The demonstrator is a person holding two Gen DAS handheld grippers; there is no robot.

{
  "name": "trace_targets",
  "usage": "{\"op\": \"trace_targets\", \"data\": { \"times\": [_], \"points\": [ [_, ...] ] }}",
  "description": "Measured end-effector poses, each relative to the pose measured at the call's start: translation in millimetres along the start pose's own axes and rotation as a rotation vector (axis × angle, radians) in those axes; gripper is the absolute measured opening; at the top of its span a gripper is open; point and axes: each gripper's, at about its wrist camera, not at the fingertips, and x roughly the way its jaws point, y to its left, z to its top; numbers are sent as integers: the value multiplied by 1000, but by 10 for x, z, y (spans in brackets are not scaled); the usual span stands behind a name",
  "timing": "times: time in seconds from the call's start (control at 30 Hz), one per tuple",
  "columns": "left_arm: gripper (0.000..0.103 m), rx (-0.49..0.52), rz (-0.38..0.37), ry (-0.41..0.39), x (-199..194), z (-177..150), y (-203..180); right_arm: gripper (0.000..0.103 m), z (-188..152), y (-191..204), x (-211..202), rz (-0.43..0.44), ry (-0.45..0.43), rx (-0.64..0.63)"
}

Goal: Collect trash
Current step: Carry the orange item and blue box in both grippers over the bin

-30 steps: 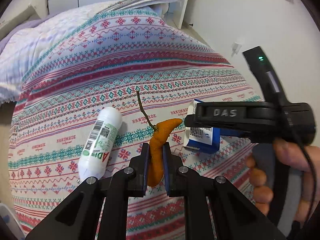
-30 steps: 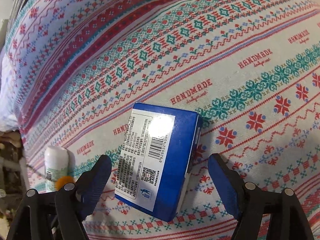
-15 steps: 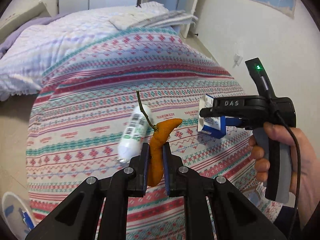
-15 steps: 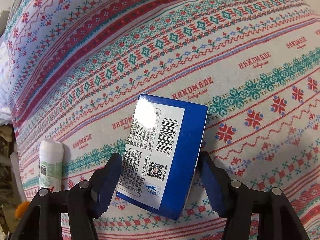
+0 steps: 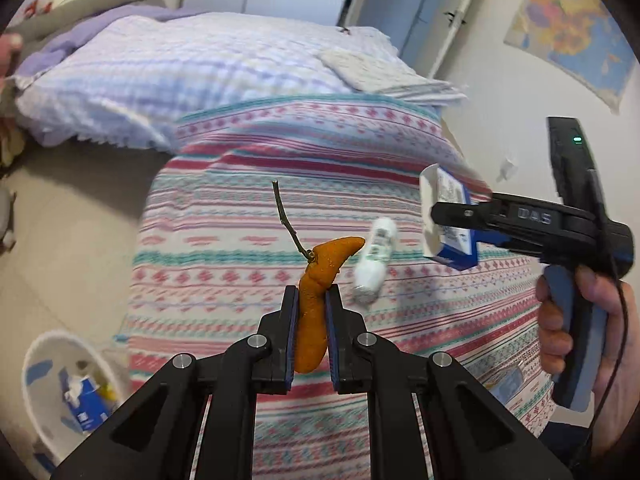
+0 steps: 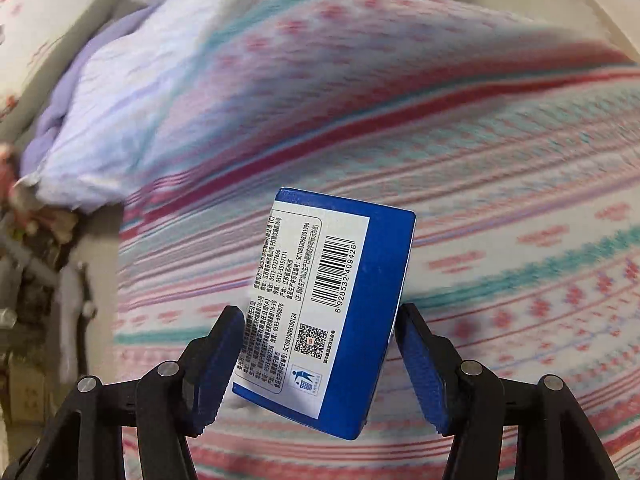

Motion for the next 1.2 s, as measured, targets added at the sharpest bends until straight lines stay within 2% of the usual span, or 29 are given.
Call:
{"op": "trace_targets", "data": {
  "times": [0.27, 0.43, 0.57, 0.7, 0.87, 1.1, 1.2],
  "points": [
    [14, -138, 39, -3, -364, -200, 736, 67, -242, 843, -122, 59, -11, -224],
    [14, -289, 85, 6, -635, -402, 1424, 67, -435, 1077, -196, 108, -16, -313],
    [13, -447, 133, 56, -663, -688, 2031, 67, -594, 1255, -166, 122, -3, -373],
    [13, -493, 134, 133, -503, -908, 2221, 67, -710, 1411, -155, 136, 1, -417],
    [14, -505, 100, 175, -309, -1039, 2244, 67, -893, 1597, -95, 152, 29, -467],
    [14, -580, 60, 203, -17, -1039, 2324, 67, -1247, 1899, 74, 164, 76, -554],
    [21, -638, 76, 223, 126, -1037, 2428, 67, -1368, 1989, 107, 171, 90, -585]
  ]
}}
